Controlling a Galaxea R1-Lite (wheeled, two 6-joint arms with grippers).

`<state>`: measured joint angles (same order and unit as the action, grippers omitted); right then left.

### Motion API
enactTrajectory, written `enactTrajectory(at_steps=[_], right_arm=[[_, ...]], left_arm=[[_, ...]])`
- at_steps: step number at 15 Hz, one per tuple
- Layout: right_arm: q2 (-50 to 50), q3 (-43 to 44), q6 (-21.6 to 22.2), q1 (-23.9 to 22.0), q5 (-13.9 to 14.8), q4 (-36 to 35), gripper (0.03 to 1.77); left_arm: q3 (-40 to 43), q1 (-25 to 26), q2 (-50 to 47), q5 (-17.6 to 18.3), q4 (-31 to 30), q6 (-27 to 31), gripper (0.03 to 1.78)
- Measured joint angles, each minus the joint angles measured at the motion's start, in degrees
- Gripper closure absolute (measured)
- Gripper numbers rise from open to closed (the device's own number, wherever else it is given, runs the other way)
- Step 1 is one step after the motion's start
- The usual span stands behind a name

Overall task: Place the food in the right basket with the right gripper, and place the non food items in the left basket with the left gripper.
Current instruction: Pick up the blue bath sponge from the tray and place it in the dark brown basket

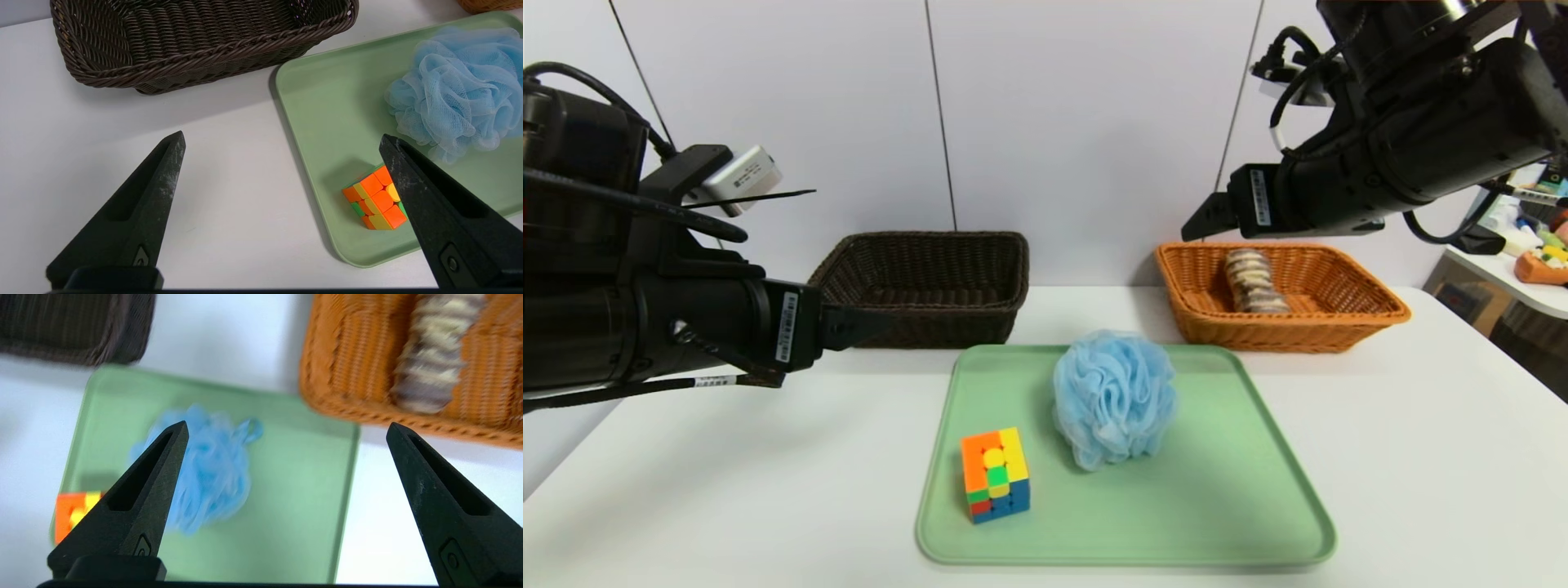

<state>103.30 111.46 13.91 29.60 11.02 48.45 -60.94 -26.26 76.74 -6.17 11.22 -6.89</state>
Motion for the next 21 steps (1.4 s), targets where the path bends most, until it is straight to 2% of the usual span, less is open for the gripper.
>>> enactTrajectory(at_steps=[4, 9, 13, 15, 21], right_arm=[[-1.4, -0.1, 1.2, 7.0, 0.0, 9.8, 0.11], [0.5, 0.0, 6.9, 11.9, -2.0, 10.9, 0.11], [3.1, 0.0, 7.8, 15.3, -1.3, 11.8, 0.11], [5.0, 0.0, 7.8, 16.6, 0.2, 12.2, 0.1], [11.2, 0.2, 7.5, 17.8, 3.0, 11.9, 0.1]], left_arm=[[0.9, 0.0, -0.9, 0.0, 0.0, 0.0, 0.12], [2.3, 0.0, -2.8, -0.1, 0.1, 0.1, 0.12], [5.0, 0.0, -5.5, 0.0, 0.0, 0.1, 0.12], [5.9, -0.5, -7.0, 0.0, 0.0, 0.2, 0.12], [7.9, -1.2, -10.2, 0.1, 0.0, 0.1, 0.12]])
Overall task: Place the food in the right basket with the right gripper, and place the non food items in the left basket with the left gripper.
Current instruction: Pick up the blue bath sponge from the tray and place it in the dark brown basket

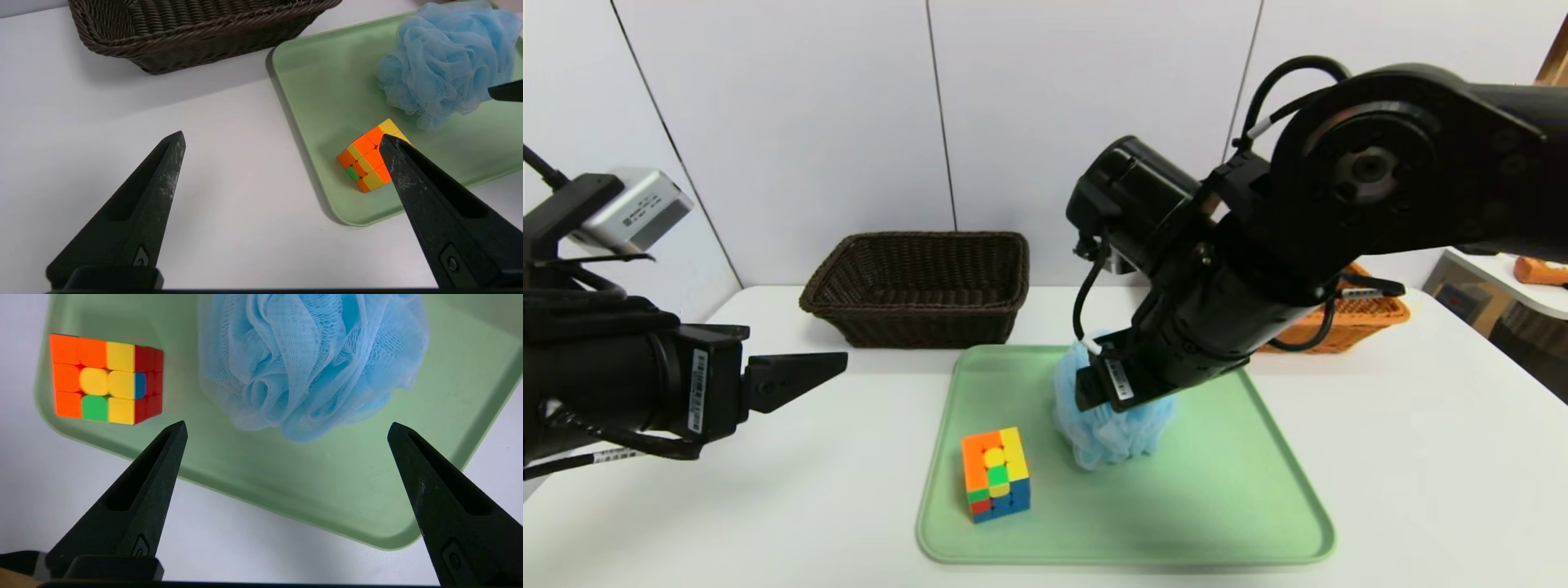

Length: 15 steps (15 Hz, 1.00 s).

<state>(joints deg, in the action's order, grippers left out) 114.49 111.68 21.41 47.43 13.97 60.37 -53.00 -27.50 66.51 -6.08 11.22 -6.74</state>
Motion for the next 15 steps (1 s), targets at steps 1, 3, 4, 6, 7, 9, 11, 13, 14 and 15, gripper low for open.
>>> enactTrajectory(at_steps=[1, 3, 4, 6, 7, 9, 11, 13, 14, 15], right_arm=[[1.0, 0.0, 0.0, -0.1, 0.6, -0.3, 0.1], [2.5, 0.0, 0.0, -0.5, 1.0, -2.0, 0.1], [3.1, 0.1, -0.1, -0.9, 1.4, -3.7, 0.1], [4.1, 0.1, -0.3, -1.8, 2.0, -7.4, 0.1], [4.6, 0.1, -0.4, -2.1, 2.1, -8.4, 0.1], [5.8, 0.1, -0.4, -2.4, 2.1, -8.8, 0.1], [6.9, 0.1, -0.5, -3.1, 2.1, -8.8, 0.1], [8.0, 0.1, -0.5, -3.7, 2.1, -9.1, 0.1], [8.5, 0.1, -0.5, -3.9, 2.1, -9.6, 0.1], [9.0, 0.1, -0.5, -4.2, 2.1, -9.7, 0.1]], left_arm=[[1.0, 0.0, -0.2, 0.1, -0.1, -0.1, 0.12], [2.5, 0.0, -0.5, 0.2, -0.1, -0.3, 0.12], [2.8, 0.0, -0.6, 0.2, -0.1, -0.4, 0.12], [3.2, 0.0, -0.8, 0.2, -0.1, -0.3, 0.12], [3.3, 0.0, -0.9, 0.2, -0.1, -0.3, 0.12], [3.3, 0.0, -0.9, 0.4, -0.2, -0.2, 0.12], [3.3, 0.0, -0.8, 0.4, -0.2, -0.2, 0.12], [3.2, 0.0, -0.6, 0.4, -0.2, -0.2, 0.12], [3.2, 0.0, -0.5, 0.4, -0.2, -0.2, 0.12], [3.2, 0.0, -0.5, 0.4, -0.2, -0.2, 0.12]])
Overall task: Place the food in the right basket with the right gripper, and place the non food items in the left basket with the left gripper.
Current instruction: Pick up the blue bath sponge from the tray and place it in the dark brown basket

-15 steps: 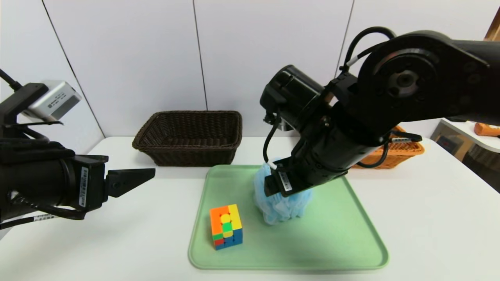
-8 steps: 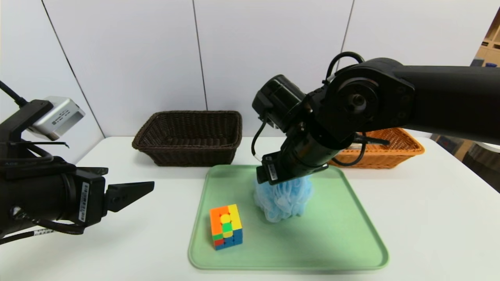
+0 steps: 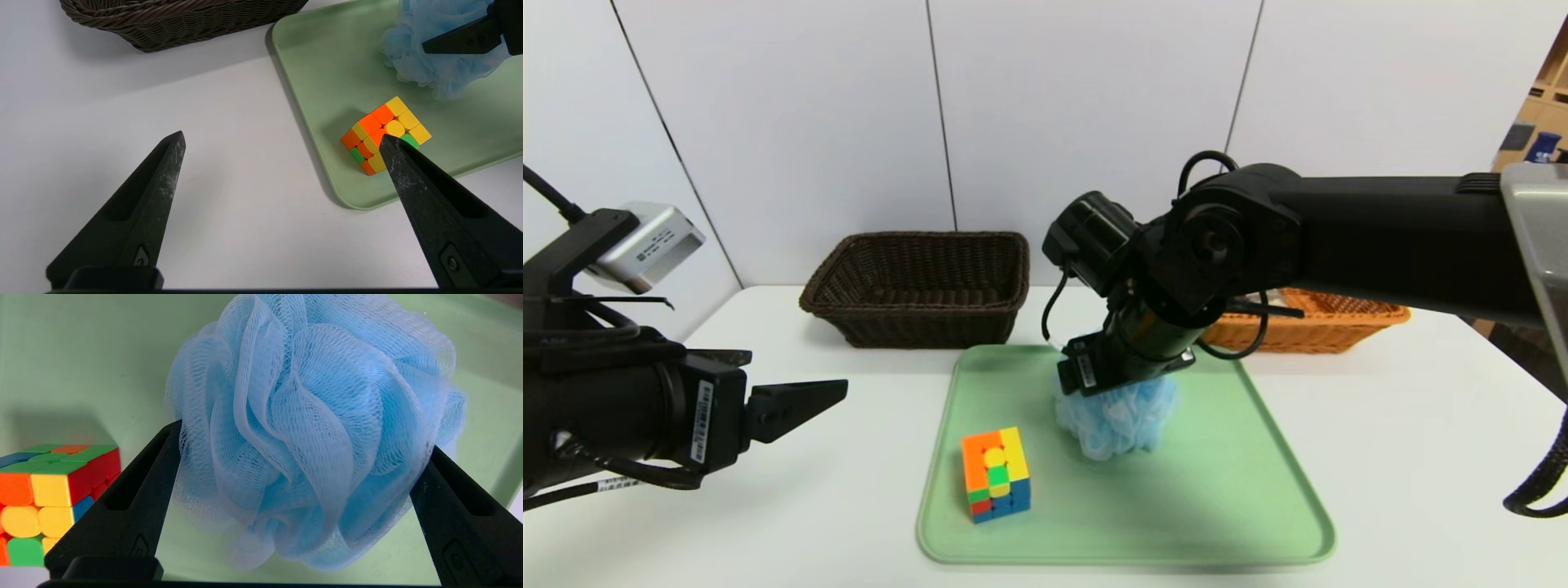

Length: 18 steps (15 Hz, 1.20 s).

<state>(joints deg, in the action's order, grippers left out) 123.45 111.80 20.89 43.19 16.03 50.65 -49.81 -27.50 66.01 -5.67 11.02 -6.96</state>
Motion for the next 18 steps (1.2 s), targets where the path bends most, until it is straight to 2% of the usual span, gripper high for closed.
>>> enactTrajectory(at_steps=[8, 18], right_arm=[[3.6, 0.0, 0.5, -1.0, -0.5, -2.8, 0.1], [5.7, 0.0, 0.8, -1.0, -1.0, -2.9, 0.1]], left_arm=[[0.0, 0.0, 0.3, 0.5, 0.0, 0.0, 0.12], [0.0, 0.1, 0.3, 0.6, 0.0, 0.0, 0.12]])
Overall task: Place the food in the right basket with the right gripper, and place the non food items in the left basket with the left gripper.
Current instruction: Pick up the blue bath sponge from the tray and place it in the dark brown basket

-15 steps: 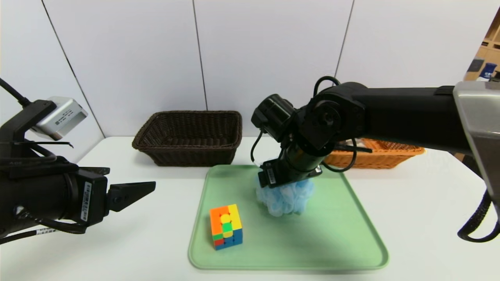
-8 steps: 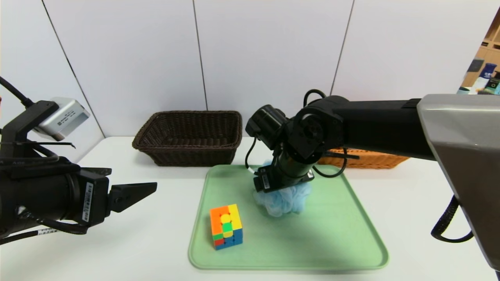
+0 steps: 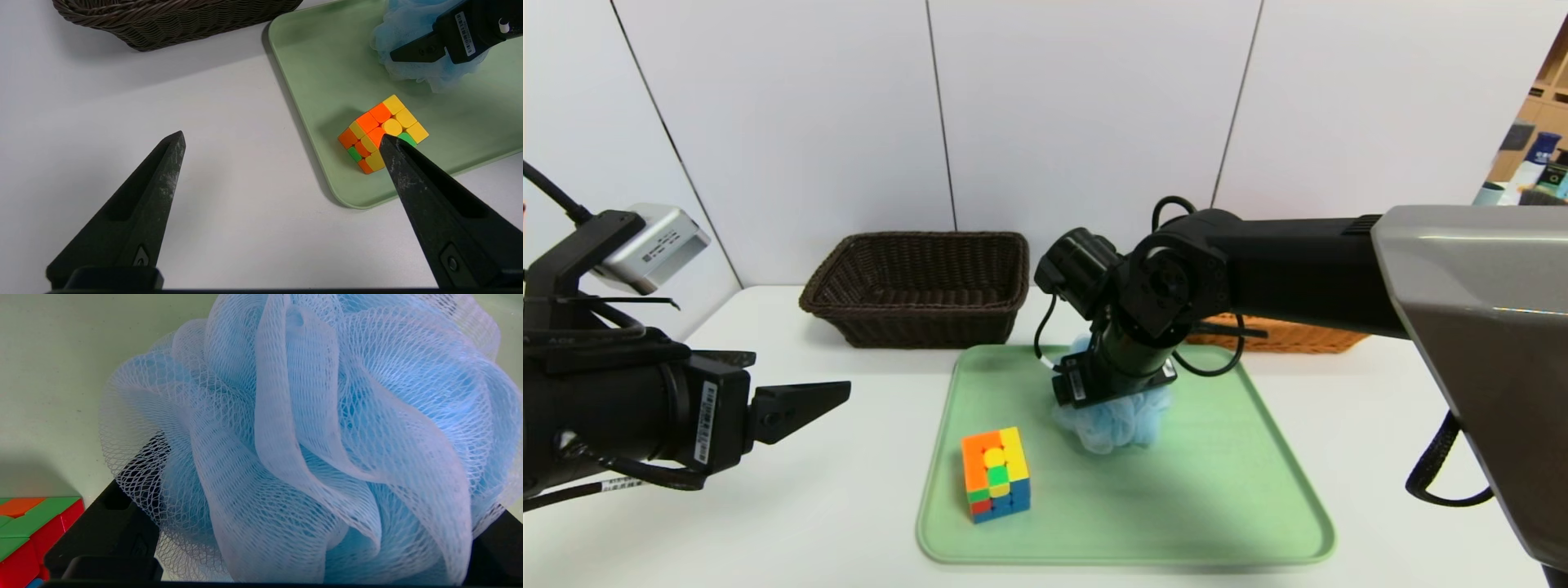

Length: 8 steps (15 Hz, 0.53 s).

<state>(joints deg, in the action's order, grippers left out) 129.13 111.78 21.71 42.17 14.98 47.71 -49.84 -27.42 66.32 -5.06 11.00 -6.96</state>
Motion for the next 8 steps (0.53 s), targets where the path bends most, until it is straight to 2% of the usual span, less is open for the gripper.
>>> enactTrajectory(at_steps=[8], right_arm=[[0.4, 0.0, 0.0, -0.5, -0.2, 0.0, 0.1]], left_arm=[[0.0, 0.0, -0.1, 0.0, 0.0, 0.1, 0.12]])
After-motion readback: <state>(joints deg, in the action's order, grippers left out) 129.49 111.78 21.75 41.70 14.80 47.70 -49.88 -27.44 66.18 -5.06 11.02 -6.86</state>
